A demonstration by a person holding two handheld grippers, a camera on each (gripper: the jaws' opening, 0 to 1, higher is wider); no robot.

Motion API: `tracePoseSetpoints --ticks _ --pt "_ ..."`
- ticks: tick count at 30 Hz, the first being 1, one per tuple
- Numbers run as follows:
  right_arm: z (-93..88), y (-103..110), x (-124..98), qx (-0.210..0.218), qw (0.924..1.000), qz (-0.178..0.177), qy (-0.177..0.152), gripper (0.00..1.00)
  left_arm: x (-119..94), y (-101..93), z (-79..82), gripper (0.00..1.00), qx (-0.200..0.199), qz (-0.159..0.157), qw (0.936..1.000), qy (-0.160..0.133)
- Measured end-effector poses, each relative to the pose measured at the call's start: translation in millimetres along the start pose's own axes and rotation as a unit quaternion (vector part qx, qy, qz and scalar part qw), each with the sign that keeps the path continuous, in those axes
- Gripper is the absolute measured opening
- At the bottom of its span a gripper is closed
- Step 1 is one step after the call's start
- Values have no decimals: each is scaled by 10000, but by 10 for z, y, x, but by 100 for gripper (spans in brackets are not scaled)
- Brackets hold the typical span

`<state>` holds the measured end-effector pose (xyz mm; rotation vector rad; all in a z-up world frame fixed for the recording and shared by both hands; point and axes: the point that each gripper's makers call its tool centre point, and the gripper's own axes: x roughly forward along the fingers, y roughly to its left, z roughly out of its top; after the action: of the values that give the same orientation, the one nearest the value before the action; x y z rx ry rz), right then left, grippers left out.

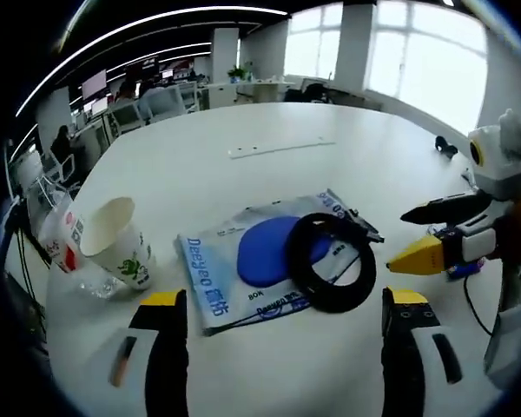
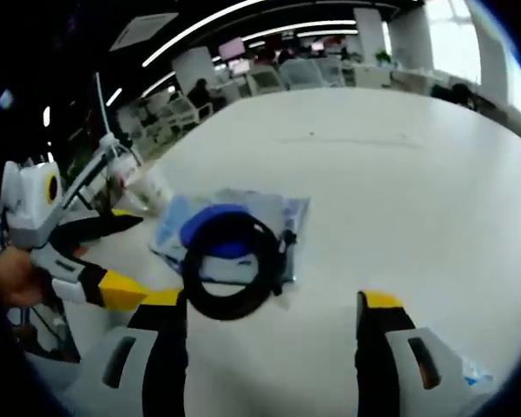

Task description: Arrange the tabletop items into an orderly group along one side of the table until the central work area is clear of visible clutter.

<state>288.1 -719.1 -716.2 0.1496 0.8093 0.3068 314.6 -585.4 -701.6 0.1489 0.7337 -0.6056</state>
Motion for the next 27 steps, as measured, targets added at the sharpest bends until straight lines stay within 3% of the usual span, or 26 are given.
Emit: tracePoseSetpoints --ticks 13,16,27 --pt "60 45 147 206 9996 -89 -164 69 152 -15 -41 87 65 232 9994 256" --pt "40 33 175 250 9996 -114 -111 66 197 -15 -76 88 322 305 9983 388" --pt "3 -93 227 426 9986 -305 -88 57 298 15 -17 75 -104 347 9990 271"
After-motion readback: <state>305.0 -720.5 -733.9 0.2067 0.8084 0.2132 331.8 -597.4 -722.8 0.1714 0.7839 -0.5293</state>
